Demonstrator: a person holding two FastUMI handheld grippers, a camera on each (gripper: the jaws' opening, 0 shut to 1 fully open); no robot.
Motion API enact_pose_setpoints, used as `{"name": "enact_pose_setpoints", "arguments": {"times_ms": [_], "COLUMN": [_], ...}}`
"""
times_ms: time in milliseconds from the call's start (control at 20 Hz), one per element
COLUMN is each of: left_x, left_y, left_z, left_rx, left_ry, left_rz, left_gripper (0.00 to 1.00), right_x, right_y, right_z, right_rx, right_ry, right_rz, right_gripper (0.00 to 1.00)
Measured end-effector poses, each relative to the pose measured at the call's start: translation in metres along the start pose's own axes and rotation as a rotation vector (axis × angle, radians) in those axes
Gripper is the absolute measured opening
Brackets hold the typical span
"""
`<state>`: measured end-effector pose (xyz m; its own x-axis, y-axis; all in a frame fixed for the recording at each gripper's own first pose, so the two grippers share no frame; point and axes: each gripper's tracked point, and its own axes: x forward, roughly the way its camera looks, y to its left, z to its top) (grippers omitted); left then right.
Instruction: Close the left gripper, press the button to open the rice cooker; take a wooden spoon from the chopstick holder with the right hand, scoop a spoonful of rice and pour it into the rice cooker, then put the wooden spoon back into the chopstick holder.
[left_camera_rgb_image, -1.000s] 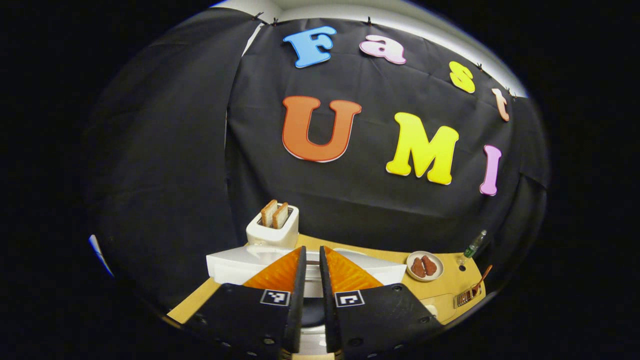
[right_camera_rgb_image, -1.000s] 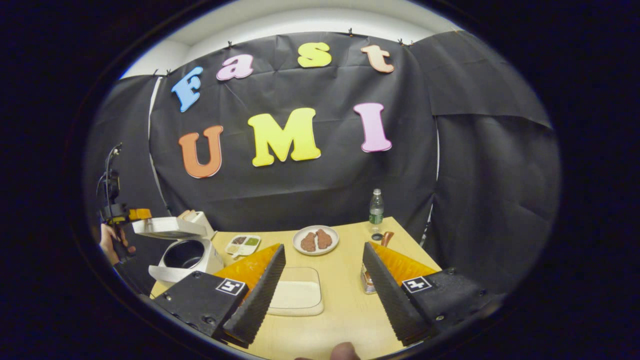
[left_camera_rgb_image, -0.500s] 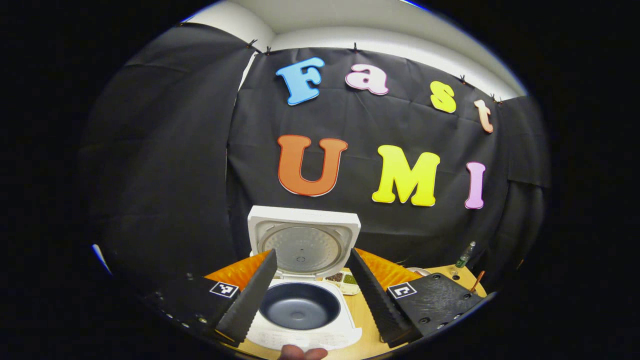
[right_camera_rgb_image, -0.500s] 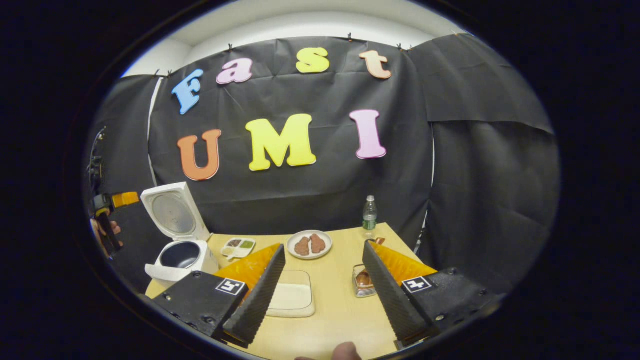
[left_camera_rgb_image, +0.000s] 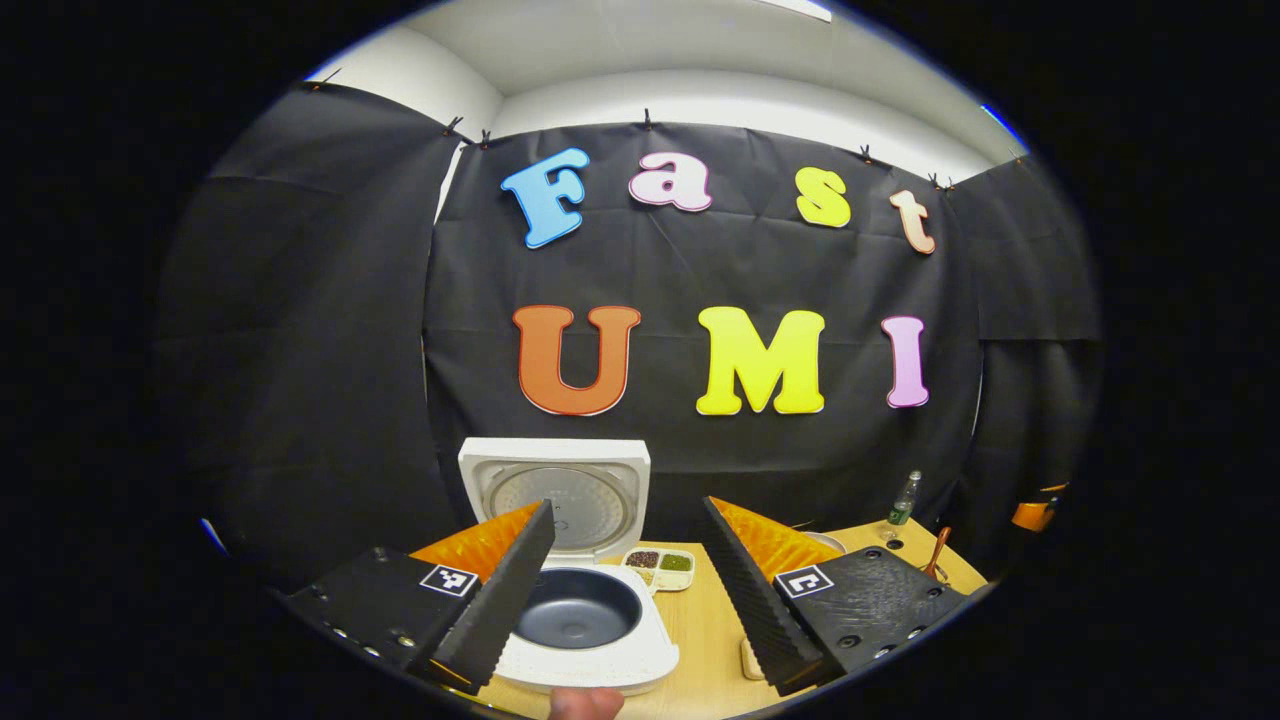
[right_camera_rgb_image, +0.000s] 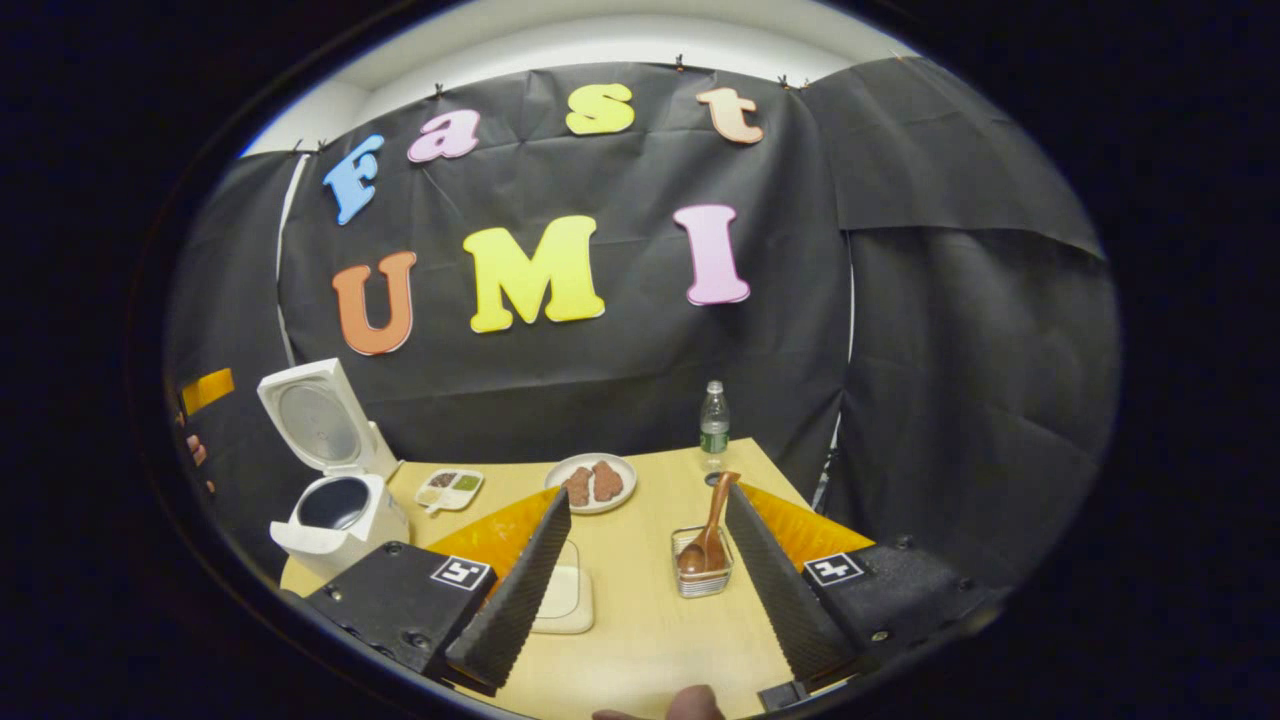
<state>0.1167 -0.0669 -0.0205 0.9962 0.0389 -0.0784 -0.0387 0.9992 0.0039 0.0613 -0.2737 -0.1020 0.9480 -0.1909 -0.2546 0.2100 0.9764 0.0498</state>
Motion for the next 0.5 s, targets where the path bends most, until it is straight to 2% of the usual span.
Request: {"name": "enact_pose_setpoints", "arguments": {"times_ms": [350,500], "left_x": [0.009,0.019], "left_y": [-0.070,-0.088], "left_z": [-0.008,-0.008], "left_rx": [0.007,0.010], "left_ry": [0.009,0.013], "left_rz": [-0.075,-0.079], "left_gripper": [0.92,0.92], "right_x": [0.093,0.140], "right_y": [-0.036,-0.054], "right_z": [-0.037,-0.062], "right_rx": [0.072,0.089], "right_ry": [0.080,0.129], "right_rz": [0.037,0.037], "right_gripper": [0.99,0.99]}}
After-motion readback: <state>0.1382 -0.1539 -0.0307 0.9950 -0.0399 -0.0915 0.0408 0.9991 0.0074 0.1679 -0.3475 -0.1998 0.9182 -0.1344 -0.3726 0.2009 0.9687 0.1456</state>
